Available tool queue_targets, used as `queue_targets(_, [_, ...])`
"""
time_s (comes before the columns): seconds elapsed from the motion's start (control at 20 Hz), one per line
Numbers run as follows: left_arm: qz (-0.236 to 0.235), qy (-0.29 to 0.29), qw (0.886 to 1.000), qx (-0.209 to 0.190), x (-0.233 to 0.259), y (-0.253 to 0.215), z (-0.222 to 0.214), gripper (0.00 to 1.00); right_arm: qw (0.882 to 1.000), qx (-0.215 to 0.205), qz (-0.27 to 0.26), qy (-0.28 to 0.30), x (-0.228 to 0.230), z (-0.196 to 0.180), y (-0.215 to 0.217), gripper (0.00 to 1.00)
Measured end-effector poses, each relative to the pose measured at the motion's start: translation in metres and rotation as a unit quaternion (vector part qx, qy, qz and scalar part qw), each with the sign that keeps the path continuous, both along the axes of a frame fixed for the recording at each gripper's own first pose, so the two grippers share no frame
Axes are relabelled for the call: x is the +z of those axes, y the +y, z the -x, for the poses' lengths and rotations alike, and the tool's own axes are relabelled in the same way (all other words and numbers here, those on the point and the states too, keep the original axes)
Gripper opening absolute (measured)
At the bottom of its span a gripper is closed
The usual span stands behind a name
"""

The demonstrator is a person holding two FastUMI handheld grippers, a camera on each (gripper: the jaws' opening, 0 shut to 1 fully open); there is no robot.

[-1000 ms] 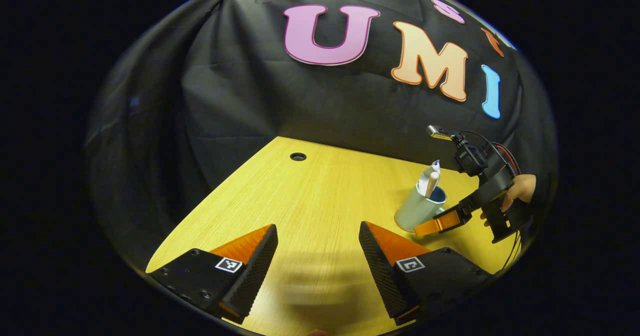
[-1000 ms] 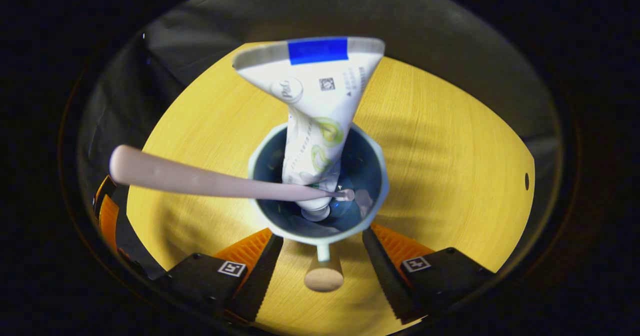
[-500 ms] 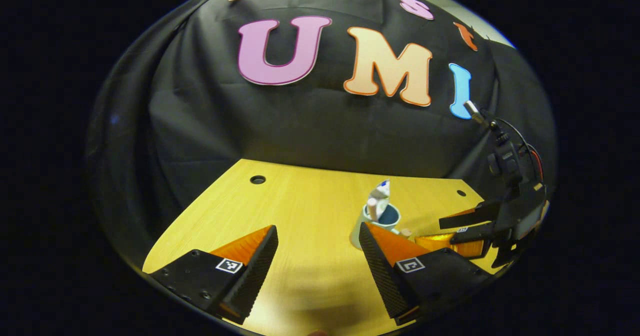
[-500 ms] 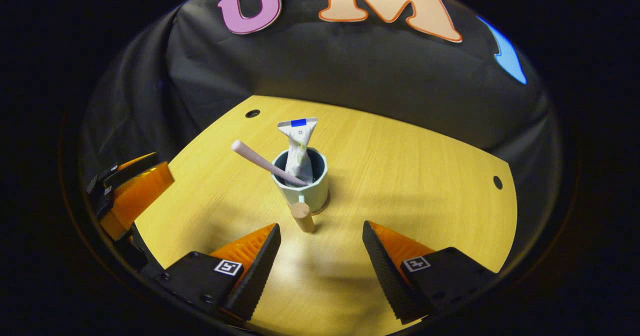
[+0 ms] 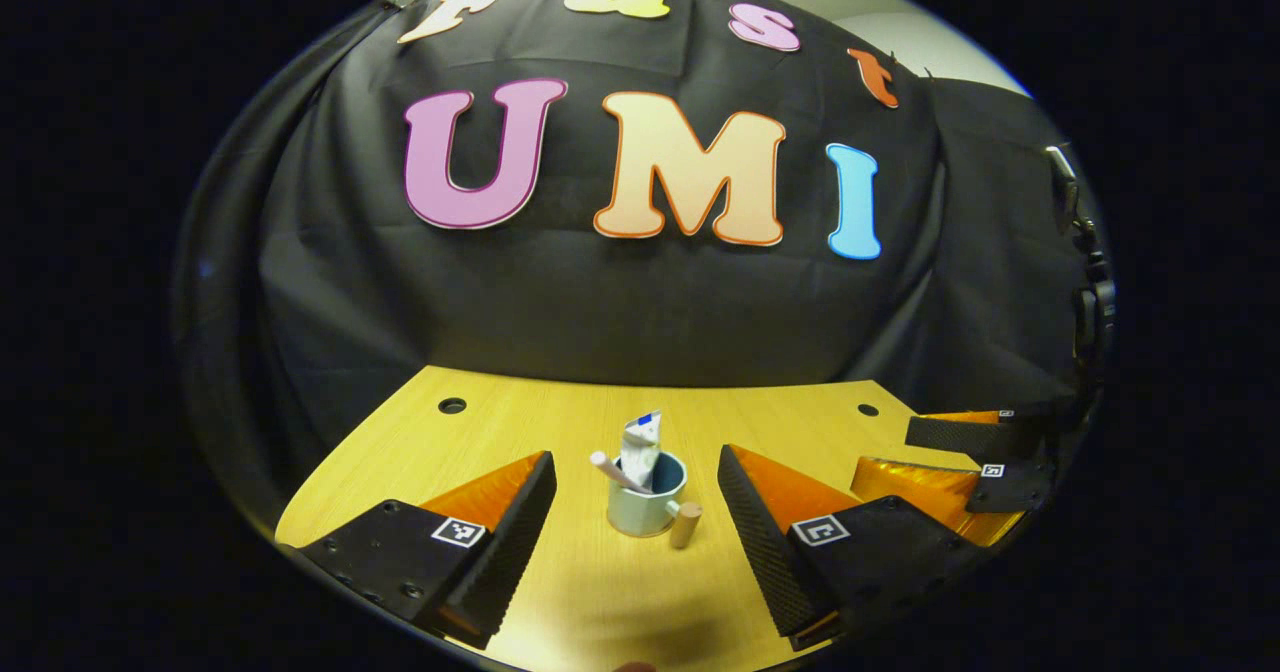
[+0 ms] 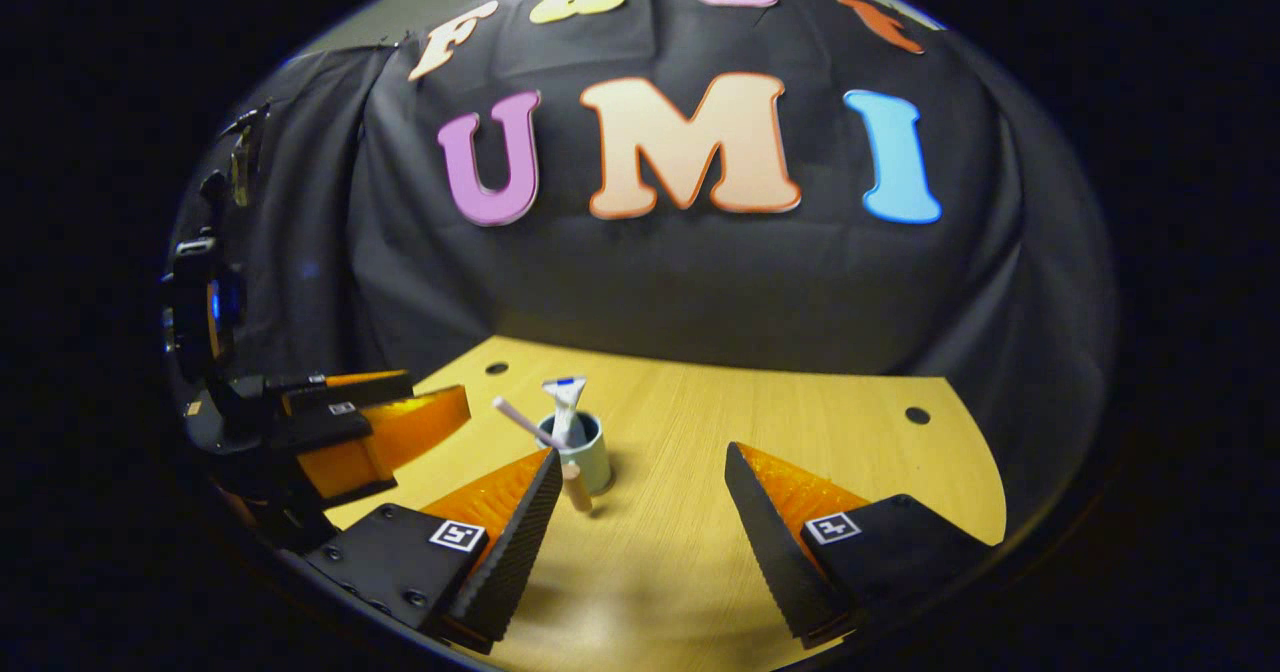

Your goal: Put the toothbrush and toothpaste on the desktop into the cup, then pick up the cup and place it on the coaster on the desktop.

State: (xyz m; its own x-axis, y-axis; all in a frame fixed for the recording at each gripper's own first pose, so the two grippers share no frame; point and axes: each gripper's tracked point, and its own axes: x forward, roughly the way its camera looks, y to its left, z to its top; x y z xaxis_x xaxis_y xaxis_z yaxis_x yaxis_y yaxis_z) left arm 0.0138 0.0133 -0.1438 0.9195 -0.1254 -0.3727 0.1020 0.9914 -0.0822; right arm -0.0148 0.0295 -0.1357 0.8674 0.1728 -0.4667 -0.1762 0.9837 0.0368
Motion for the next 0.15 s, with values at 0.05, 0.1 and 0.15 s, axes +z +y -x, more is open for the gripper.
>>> queue_targets(0.05, [0.002, -0.008, 1.0, 0.002, 0.007, -0.002, 0.003, 0.94, 1.0, -0.011, -0.008, -0.022, 0.01, 0.002, -0.005, 1.0])
queue_targets(0.1, [0.004, -0.016, 1.0, 0.004, 0.013, -0.006, 0.004, 0.94, 0.999, -0.024, -0.014, -0.039, 0.02, 0.002, -0.012, 1.0])
queue_targets(0.15, [0.006, -0.024, 1.0, 0.007, 0.017, -0.009, 0.005, 0.94, 0.998, -0.037, -0.014, -0.053, 0.029, 0.001, -0.021, 1.0])
